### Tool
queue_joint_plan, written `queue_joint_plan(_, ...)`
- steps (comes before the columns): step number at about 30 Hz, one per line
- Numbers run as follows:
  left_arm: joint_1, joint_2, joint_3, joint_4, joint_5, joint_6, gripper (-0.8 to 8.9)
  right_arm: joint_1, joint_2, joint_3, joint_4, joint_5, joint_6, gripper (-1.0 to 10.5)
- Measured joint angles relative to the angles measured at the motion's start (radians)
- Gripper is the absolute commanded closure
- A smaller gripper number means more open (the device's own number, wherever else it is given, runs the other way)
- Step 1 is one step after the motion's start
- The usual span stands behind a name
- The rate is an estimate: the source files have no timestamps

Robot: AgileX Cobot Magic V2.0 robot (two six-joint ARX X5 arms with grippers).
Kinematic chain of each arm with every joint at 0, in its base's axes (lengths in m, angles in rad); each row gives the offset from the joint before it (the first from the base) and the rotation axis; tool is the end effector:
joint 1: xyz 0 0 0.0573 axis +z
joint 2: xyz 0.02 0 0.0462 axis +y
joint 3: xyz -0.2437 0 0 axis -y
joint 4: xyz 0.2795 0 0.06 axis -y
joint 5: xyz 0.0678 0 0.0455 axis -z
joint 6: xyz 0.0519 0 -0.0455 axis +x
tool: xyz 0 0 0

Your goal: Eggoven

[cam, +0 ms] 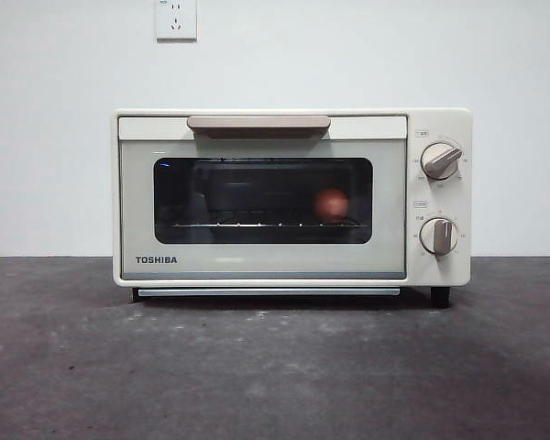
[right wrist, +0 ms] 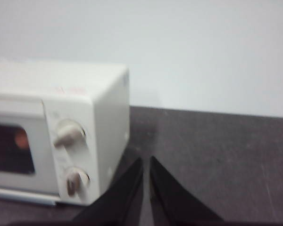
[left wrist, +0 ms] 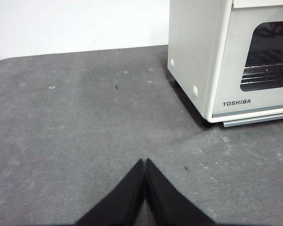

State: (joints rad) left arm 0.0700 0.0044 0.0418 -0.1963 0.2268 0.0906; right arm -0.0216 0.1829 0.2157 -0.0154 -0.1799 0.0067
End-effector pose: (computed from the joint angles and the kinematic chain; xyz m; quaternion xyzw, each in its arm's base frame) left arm 0.1706 0.0003 0.1563 0.0333 0.0749 -0.0815 0.9933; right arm 0.1768 0.0055 0.2190 0.0025 -0.0084 0.0791 0.9968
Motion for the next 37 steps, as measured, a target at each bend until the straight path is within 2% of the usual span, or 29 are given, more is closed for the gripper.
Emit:
queue_joint_plan(10, 0.0, 0.0, 0.0, 0.0, 0.0, 0.0, 8.06, -0.007, -0.171, -0.196, 0.024, 0.057, 0.0, 9.4)
queue_joint_plan(21, 0.0, 0.0, 0.0, 0.0, 0.0, 0.0, 8.06, -0.007, -0.177, -0.2, -0.104, 0.06, 0.001, 9.4)
queue_joint_plan(37, 0.0, 0.0, 0.0, 0.0, 0.0, 0.0, 8.06, -0.007, -0.177, -0.2, -0.1, 0.06, 0.001, 9.4)
